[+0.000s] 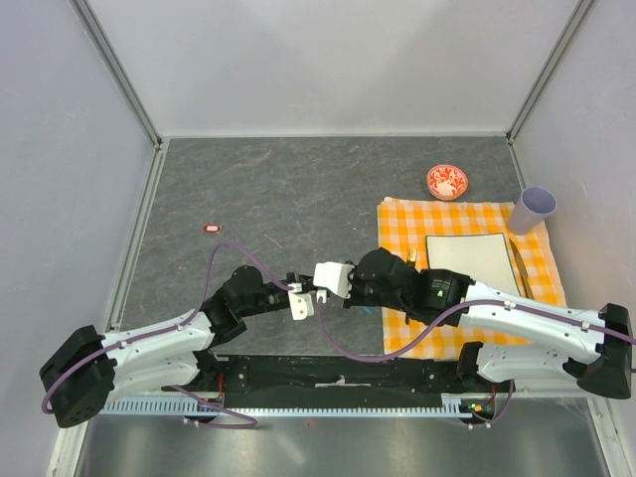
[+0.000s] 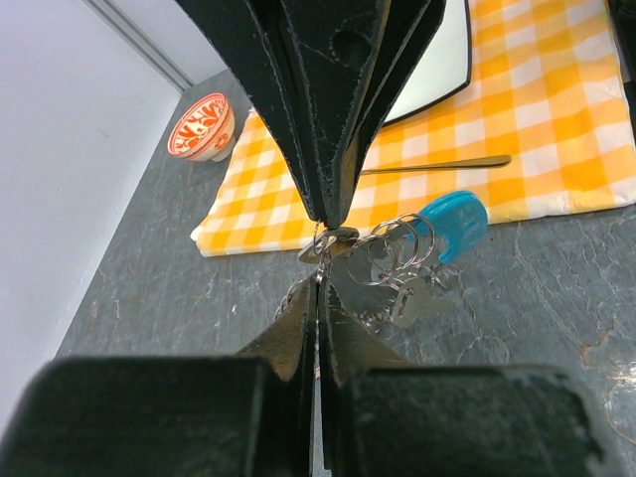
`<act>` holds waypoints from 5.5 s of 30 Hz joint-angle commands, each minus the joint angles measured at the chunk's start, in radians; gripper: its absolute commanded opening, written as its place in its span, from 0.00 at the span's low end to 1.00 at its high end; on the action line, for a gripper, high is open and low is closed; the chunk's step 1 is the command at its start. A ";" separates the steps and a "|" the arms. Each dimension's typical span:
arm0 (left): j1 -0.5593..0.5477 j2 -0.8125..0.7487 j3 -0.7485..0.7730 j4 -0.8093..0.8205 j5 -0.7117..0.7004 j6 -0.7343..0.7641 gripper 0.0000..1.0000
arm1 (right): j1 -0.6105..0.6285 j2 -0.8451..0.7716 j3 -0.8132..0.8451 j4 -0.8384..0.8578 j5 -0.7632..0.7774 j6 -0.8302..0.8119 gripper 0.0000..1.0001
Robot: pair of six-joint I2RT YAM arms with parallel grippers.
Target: Put the keys on the keyring
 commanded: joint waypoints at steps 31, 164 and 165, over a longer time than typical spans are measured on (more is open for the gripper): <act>-0.008 -0.015 0.026 0.047 -0.015 0.024 0.02 | 0.004 -0.010 0.018 0.023 0.027 0.009 0.00; -0.022 -0.089 -0.104 0.349 0.042 -0.058 0.02 | -0.045 0.044 0.004 0.035 -0.127 0.047 0.00; -0.023 -0.090 -0.105 0.344 0.038 -0.059 0.02 | -0.045 0.036 0.002 0.037 -0.116 0.047 0.00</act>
